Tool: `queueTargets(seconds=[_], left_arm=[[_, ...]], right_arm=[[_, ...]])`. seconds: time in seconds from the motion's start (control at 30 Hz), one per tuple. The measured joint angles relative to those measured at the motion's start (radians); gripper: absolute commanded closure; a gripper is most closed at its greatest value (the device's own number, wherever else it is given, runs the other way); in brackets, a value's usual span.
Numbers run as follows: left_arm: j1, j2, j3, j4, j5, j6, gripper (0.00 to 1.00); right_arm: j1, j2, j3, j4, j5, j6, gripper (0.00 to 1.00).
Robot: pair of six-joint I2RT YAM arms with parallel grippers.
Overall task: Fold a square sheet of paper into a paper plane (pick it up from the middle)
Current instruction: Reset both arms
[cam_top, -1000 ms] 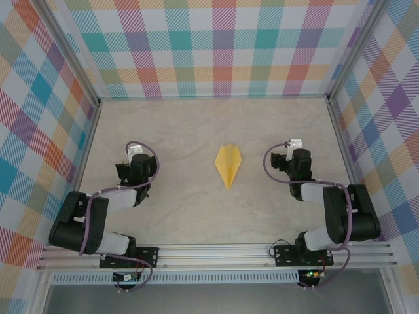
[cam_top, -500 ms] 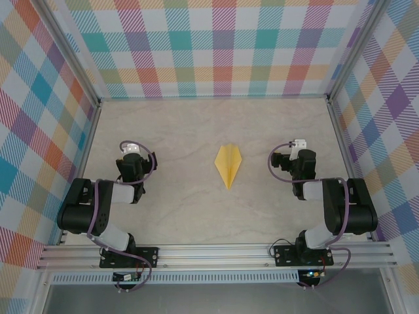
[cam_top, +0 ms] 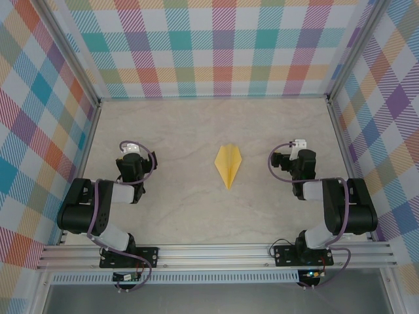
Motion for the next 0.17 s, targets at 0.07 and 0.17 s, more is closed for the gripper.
queueTargets(seconds=[0.07, 0.17], left_arm=[[0.0, 0.0, 0.0, 0.001, 0.0, 0.0, 0.0], [0.0, 0.0, 0.0, 0.003, 0.0, 0.0, 0.0]], right_arm=[[0.0, 0.0, 0.0, 0.0, 0.0, 0.0, 0.0], [0.0, 0.0, 0.0, 0.0, 0.0, 0.0, 0.0]])
